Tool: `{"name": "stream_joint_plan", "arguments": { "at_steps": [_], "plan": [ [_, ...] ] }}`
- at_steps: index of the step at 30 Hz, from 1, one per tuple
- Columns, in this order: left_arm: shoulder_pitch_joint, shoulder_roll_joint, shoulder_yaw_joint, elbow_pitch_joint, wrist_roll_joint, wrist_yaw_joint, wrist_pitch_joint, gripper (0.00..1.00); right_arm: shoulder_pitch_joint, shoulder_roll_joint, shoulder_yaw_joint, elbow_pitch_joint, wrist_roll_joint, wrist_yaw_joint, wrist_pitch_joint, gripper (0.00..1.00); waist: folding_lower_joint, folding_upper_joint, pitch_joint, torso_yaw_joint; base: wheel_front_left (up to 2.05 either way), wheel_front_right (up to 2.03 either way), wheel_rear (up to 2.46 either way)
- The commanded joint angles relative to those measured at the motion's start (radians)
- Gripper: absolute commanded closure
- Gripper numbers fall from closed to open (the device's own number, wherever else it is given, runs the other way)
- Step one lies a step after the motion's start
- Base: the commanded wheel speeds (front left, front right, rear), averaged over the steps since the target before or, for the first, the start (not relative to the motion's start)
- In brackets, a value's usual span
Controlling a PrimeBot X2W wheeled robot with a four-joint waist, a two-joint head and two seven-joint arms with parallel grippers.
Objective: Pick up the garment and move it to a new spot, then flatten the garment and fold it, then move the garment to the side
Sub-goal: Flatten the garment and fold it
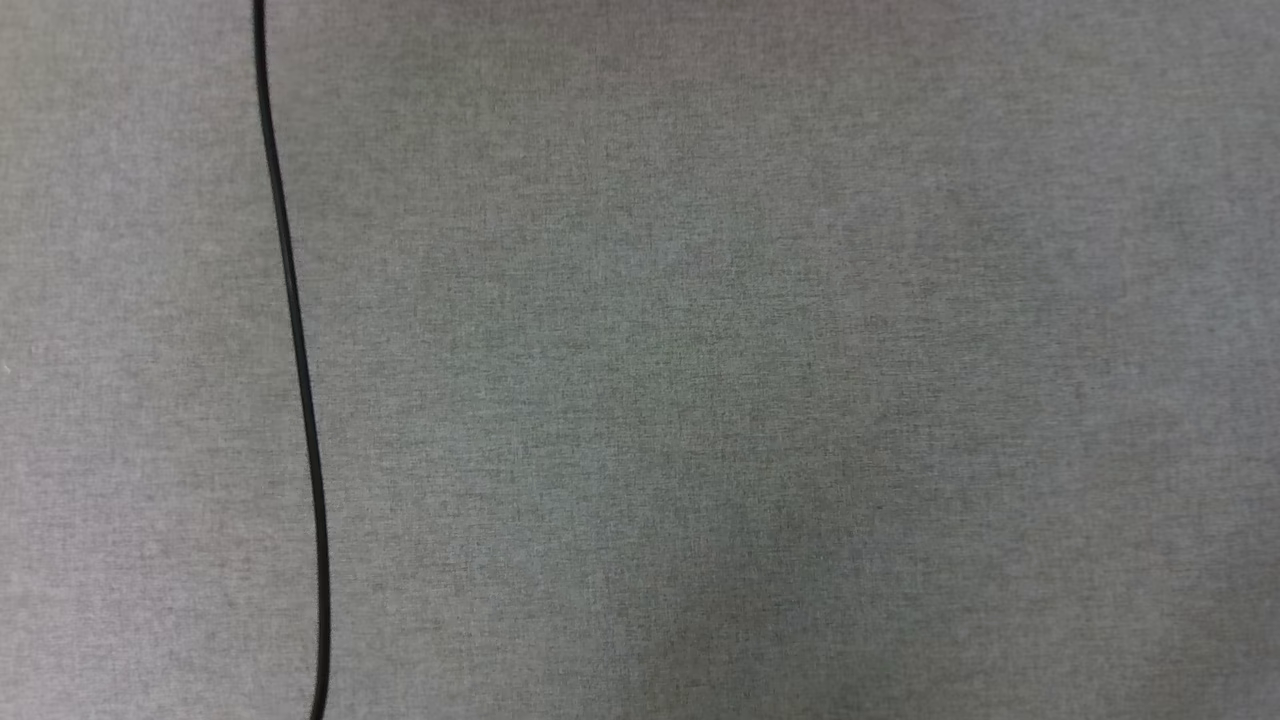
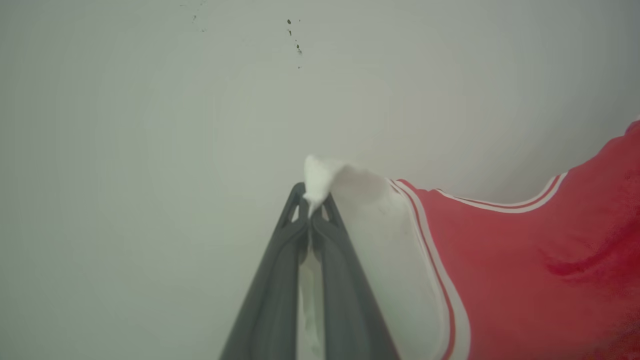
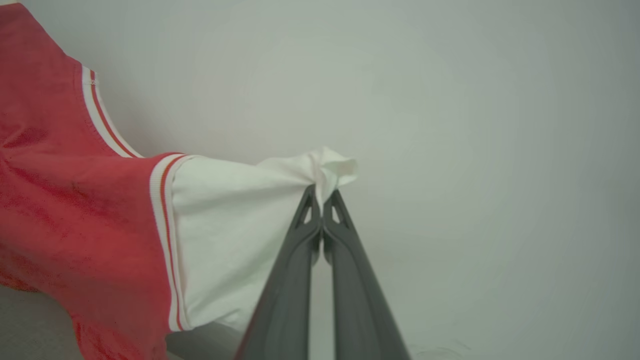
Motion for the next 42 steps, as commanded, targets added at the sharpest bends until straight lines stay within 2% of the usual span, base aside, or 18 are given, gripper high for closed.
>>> {"name": "stream_joint_plan", "arguments": {
  "at_steps": [1, 4, 10, 19, 29, 42],
  "plan": [
    [0.035, -0.002, -0.003, 0.003, -0.006, -0.007, -0.013, 1.00, 0.039, 0.007, 0.019, 0.013, 0.013, -0.002, -0.022, 1.00, -0.0003, 0.0000, -0.008, -0.002, 0.00, 0.00, 0.00],
    [0.115, 0.009, -0.003, -0.006, -0.016, -0.015, -0.033, 1.00, 0.104, 0.007, 0.075, 0.021, 0.049, -0.002, -0.061, 1.00, -0.0003, 0.0000, -0.031, -0.004, 0.00, 0.00, 0.00],
    [0.351, 0.057, 0.022, -0.116, -0.031, 0.014, -0.050, 1.00, 0.298, -0.009, 0.195, -0.014, 0.116, -0.002, -0.127, 1.00, -0.0003, 0.0000, -0.101, -0.013, 0.00, 0.00, 0.00],
    [0.857, 0.144, 0.102, -0.423, -0.073, 0.123, -0.051, 1.00, 0.627, -0.040, 0.258, -0.090, 0.243, -0.002, -0.182, 1.00, -0.0003, 0.0000, -0.218, -0.011, 0.00, 0.00, 0.00],
    [1.364, 0.169, 0.192, -0.601, -0.166, 0.225, -0.050, 1.00, 0.979, -0.042, 0.251, -0.131, 0.330, -0.002, -0.213, 1.00, -0.0003, 0.0000, -0.335, -0.005, 0.00, 0.00, 0.00],
    [1.747, 0.156, 0.289, -0.642, -0.191, 0.278, -0.049, 1.00, 1.365, -0.067, 0.142, -0.146, 0.367, -0.002, -0.245, 1.00, -0.0003, 0.0000, -0.455, 0.018, 0.00, 0.00, 0.00]
  ]
}}
